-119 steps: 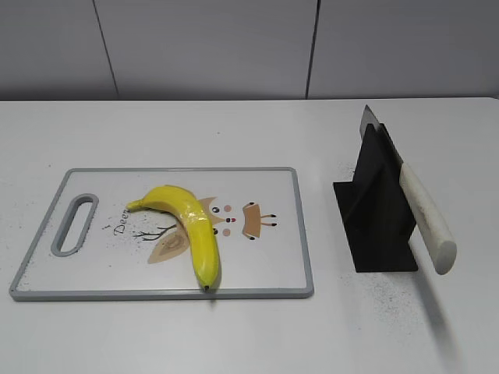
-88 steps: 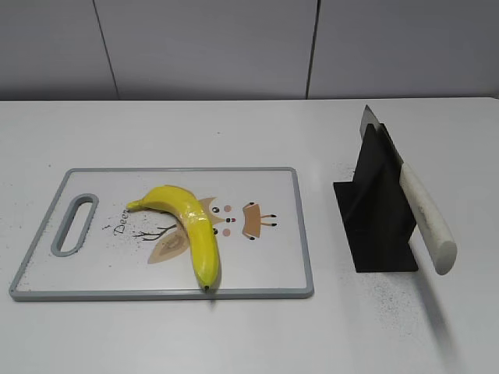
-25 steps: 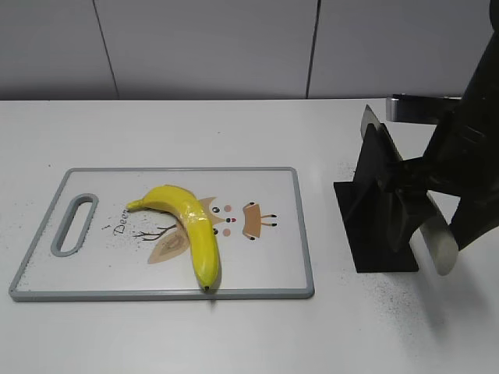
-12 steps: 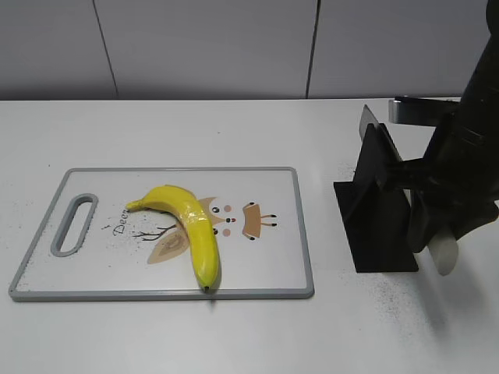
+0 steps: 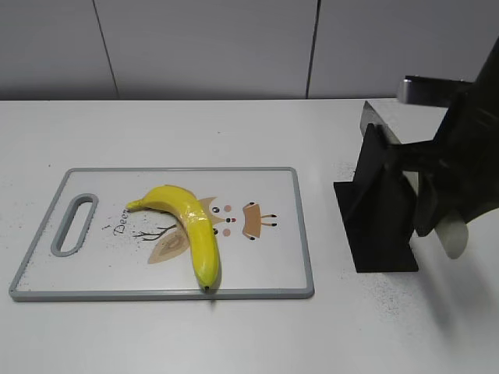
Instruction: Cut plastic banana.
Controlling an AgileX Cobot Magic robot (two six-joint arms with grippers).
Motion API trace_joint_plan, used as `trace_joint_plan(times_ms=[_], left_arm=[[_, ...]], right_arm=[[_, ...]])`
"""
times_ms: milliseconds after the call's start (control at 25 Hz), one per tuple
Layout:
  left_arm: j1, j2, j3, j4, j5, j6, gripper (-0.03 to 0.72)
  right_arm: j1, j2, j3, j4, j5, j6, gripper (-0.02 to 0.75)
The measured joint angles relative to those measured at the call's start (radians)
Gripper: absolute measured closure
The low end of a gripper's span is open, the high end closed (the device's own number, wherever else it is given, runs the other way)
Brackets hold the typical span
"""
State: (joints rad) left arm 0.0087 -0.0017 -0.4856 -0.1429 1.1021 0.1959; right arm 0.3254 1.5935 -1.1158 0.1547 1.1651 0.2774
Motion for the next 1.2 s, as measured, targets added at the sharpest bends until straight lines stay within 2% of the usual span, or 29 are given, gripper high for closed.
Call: trace_joint_plan(times_ms=[640,960,1200], left_arm=[[0.000,0.000,0.000,0.000,0.000,0.000,0.105],[0.000,0.000,0.000,-0.004,0.000,0.000,0.105],[0.000,0.038,-0.013,-0.007,0.010,0.037,0.105]], right_arm=[[0.000,-0.080,-0.268,-0.080,0.054,-0.010,0.574],[0.000,-0.080,-0.291,-0.081,0.058,-0.172,0.575],[0.000,-0.080,-0.291,-0.083,0.058,-0.417,0.575]])
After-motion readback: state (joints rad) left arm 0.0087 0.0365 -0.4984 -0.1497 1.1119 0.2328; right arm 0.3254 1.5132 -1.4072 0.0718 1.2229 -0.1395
